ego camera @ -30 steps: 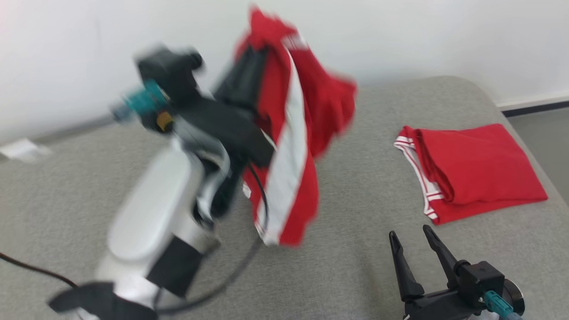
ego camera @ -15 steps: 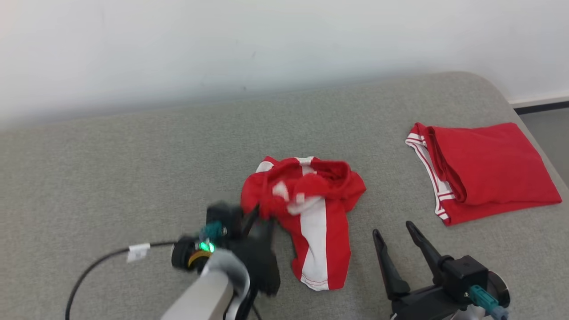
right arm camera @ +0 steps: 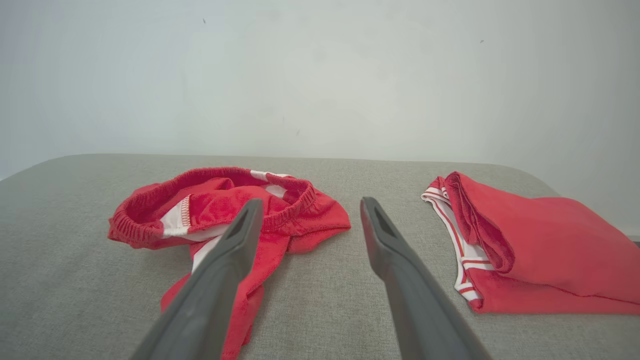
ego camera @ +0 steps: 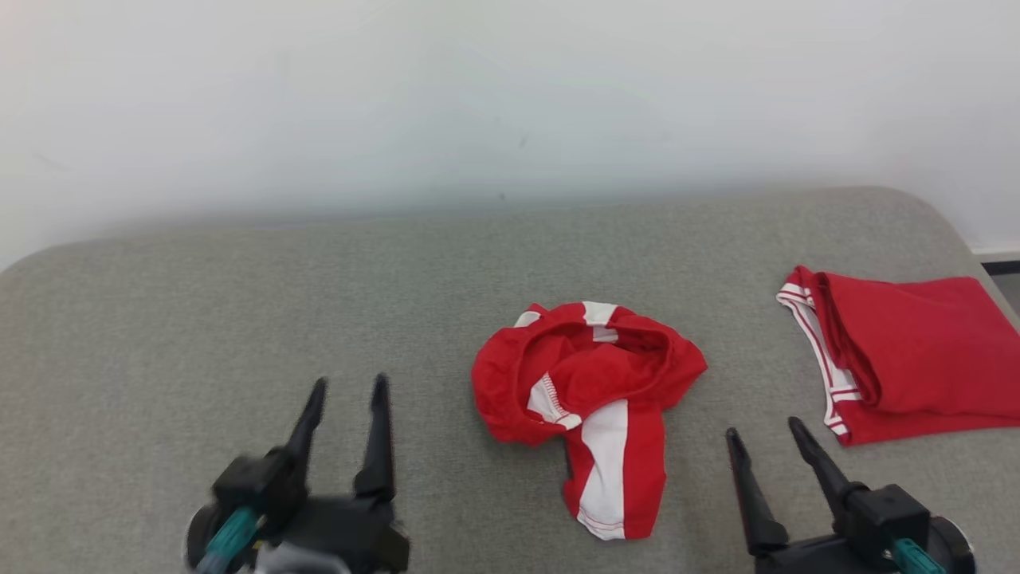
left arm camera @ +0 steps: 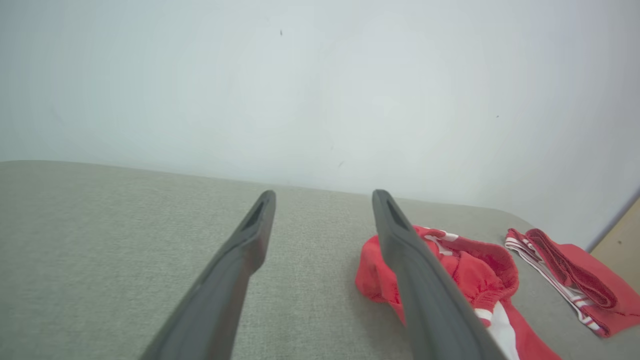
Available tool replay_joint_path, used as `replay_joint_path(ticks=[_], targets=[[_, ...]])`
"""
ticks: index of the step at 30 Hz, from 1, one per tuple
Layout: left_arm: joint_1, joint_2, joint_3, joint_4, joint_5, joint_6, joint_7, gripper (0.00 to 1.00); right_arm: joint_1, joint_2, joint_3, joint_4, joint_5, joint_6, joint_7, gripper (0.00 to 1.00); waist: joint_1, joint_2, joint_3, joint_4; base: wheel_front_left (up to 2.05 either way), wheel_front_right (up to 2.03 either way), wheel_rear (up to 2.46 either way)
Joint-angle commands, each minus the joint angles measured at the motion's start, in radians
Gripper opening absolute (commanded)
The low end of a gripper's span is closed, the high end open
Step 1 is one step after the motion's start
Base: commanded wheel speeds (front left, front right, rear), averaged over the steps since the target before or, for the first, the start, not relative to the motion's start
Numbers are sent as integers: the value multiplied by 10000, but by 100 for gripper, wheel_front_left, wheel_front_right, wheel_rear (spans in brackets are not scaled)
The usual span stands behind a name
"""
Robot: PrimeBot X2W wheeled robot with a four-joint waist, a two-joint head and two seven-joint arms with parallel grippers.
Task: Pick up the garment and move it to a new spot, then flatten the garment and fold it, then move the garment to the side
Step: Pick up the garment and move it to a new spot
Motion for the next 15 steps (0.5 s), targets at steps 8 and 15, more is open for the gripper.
replay_joint_path(ticks=[8,15], targets=[[3000,255,2317,-2633,2061,-101,-24,100,481,71,-617,177,-22,-23,-705,100,1,1,-366,750,0,0,0],[4328,164,3598,-2608,2772,-580,-27,100,598,75,-641,596,-12,-23,-906,100,1,1,-513,491,0,0,0]])
